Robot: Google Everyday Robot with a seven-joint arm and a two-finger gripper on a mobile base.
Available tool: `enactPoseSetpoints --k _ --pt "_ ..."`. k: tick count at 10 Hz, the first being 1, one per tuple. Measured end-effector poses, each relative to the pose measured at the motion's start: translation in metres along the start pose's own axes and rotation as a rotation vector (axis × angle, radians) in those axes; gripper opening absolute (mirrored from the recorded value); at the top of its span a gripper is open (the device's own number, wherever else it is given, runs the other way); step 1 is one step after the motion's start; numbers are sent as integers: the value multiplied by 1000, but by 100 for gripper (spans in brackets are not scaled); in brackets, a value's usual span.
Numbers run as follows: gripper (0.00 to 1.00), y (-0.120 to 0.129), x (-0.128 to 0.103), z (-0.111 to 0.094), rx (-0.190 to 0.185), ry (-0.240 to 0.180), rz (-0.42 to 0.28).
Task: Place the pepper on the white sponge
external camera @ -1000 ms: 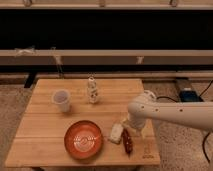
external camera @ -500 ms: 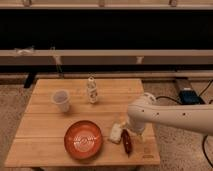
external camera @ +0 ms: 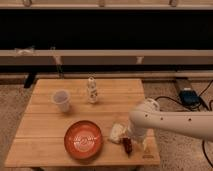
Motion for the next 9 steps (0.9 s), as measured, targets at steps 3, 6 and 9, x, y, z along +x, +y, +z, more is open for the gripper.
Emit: enactPoseSetpoints --k 3,6,9 --pt "76 -1 -3 18 -9 -38 -36" --pt "46 0 1 25 -14 -44 -36" --pt "16 -2 1 24 -14 -42 -38"
